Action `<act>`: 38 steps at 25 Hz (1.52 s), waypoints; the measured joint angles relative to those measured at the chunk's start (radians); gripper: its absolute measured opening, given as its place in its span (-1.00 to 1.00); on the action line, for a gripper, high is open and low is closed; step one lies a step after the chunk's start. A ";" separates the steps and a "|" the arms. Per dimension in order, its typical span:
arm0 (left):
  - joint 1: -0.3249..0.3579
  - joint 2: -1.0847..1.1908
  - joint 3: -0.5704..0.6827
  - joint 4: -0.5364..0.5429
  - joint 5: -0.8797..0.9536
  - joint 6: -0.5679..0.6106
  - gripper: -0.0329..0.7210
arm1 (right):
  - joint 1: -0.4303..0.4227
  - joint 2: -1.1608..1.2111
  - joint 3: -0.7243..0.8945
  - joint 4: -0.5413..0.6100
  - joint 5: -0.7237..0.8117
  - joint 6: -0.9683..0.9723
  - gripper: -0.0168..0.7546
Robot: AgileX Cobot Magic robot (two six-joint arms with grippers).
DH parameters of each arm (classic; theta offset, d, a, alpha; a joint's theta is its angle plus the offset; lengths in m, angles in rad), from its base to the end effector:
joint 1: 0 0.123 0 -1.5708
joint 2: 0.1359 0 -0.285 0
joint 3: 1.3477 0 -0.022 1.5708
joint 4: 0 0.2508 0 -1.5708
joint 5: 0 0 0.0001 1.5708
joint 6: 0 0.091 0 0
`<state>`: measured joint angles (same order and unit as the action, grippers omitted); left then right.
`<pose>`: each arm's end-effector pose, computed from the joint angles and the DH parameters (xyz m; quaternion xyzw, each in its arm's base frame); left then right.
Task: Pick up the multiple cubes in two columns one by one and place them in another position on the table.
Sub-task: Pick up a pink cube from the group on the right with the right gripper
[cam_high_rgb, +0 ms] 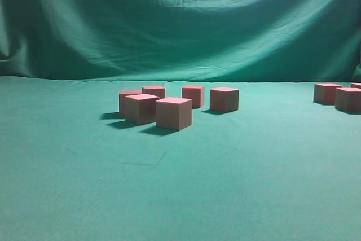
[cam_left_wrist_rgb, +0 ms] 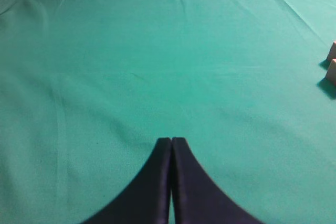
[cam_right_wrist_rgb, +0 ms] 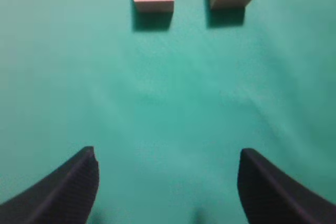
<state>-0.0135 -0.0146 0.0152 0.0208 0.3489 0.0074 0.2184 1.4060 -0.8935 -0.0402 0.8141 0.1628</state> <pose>0.0529 -0.0001 0.1774 0.0139 0.7934 0.0069 0.6086 0.2533 0.0535 0.2384 -0.0386 0.9854 0.0149 0.1651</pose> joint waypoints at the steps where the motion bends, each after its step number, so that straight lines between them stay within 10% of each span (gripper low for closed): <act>1: 0.000 0.000 0.000 0.000 0.000 0.000 -0.91 | 0.000 0.021 -0.018 0.004 -0.006 -0.007 0.46; 30: 0.000 0.000 0.000 0.000 0.000 0.000 -0.91 | 0.000 0.558 -0.412 -0.045 -0.056 -0.047 0.46; 38: 0.000 0.000 0.000 0.000 0.000 0.000 -0.91 | -0.001 0.575 -0.424 -0.045 -0.052 -0.047 -0.28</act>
<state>-0.0135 -0.0146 0.0152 0.0208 0.3489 0.0074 0.2175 1.9805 -1.3174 -0.0853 0.7619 0.1154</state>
